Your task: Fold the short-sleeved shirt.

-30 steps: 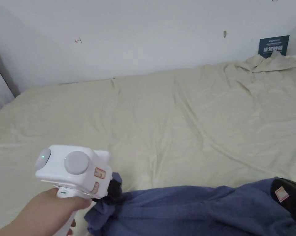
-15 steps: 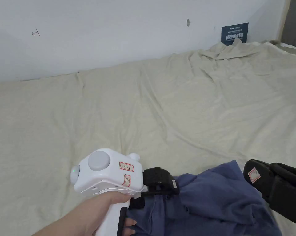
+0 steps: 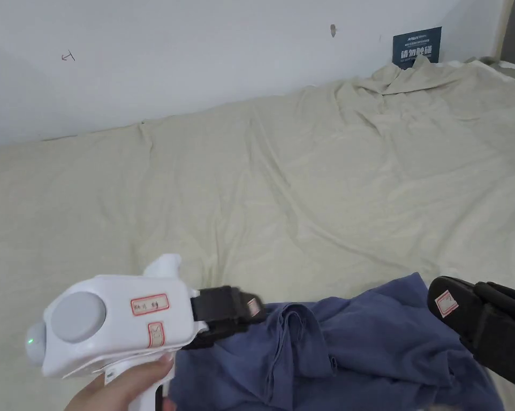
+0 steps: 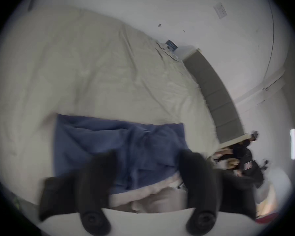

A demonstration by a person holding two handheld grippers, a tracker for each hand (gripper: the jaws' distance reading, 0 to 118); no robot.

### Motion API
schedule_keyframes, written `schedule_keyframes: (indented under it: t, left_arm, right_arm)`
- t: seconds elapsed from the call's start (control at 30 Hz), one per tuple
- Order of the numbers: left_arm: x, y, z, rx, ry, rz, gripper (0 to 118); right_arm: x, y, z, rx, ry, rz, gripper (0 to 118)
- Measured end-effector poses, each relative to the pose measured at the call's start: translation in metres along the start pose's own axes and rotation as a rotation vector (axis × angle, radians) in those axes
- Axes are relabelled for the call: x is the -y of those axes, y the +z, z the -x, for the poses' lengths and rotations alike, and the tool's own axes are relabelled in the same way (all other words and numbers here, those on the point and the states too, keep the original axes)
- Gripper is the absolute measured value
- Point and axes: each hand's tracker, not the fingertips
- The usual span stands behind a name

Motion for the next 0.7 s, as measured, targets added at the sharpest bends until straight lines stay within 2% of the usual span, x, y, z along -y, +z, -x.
schedule_keyframes:
  t: [0.03, 0.07, 0.13, 0.23, 0.57, 0.7]
  left_arm:
    - [0.006, -0.002, 0.001, -0.071, -0.007, -0.001, 0]
    - [0.014, -0.009, 0.002, -0.125, 0.017, -0.009, 0]
    - [0.023, -0.022, 0.009, -0.075, 0.024, 0.01, 0]
    - [0.035, -0.036, 0.001, -0.259, -0.077, -0.015, 0]
    - [0.042, -0.099, -0.029, -0.138, -0.081, 0.143, 0]
    - [0.049, -0.116, -0.044, -0.114, -0.094, 0.189, 0]
  right_arm:
    - [0.0, 0.0, -0.001, -0.003, -0.002, 0.0, 2]
    - [0.0, -0.001, -0.002, -0.005, -0.003, 0.003, 2]
    - [0.0, -0.003, -0.002, -0.006, -0.002, 0.009, 2]
    - [0.0, -0.004, -0.004, -0.009, -0.007, 0.013, 2]
    - [-0.003, -0.004, -0.013, 0.0, -0.035, 0.008, 2]
    - [-0.004, -0.005, -0.013, 0.006, -0.019, 0.007, 2]
